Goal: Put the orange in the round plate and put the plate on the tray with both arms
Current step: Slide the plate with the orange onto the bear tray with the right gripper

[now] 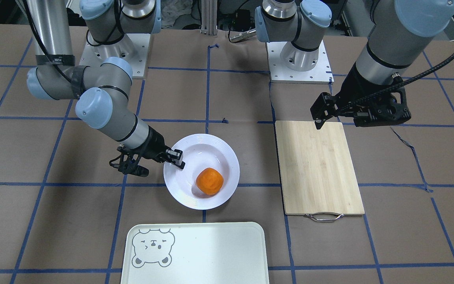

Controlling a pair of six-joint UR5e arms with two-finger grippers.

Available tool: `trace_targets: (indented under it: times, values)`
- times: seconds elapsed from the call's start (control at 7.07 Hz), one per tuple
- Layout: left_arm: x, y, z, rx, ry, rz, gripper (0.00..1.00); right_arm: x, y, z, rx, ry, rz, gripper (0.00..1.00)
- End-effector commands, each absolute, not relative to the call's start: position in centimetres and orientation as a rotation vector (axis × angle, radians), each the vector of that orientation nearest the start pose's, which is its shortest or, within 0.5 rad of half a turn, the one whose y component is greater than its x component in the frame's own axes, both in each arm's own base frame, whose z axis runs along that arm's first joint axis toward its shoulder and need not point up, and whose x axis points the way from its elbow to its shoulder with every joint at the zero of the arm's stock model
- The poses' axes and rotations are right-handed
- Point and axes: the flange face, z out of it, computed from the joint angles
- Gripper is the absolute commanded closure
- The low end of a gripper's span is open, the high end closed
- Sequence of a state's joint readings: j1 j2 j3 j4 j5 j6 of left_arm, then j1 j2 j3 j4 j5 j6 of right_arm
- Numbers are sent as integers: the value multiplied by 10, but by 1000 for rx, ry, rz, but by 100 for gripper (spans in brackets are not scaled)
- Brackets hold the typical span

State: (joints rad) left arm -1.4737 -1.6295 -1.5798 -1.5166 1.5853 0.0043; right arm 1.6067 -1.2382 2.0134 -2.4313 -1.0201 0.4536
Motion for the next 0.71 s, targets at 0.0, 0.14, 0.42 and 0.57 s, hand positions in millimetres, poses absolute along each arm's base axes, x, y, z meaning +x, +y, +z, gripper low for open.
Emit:
trace_targets:
  times: [0.0, 0.14, 0.42, 0.57]
  values:
    - [-82, -523, 462, -153, 3124, 15, 0, 193, -564, 264, 512, 2493, -41, 99]
    - [-82, -523, 462, -149, 3123, 16, 0, 192, -595, 283, 478, 2491, -114, 99]
    - [-81, -523, 462, -149, 3123, 16, 0, 193, -688, 259, 434, 2491, -186, 98]
    - [-83, -522, 463, -144, 3123, 11, 0, 193, -720, 254, 413, 2488, -224, 98]
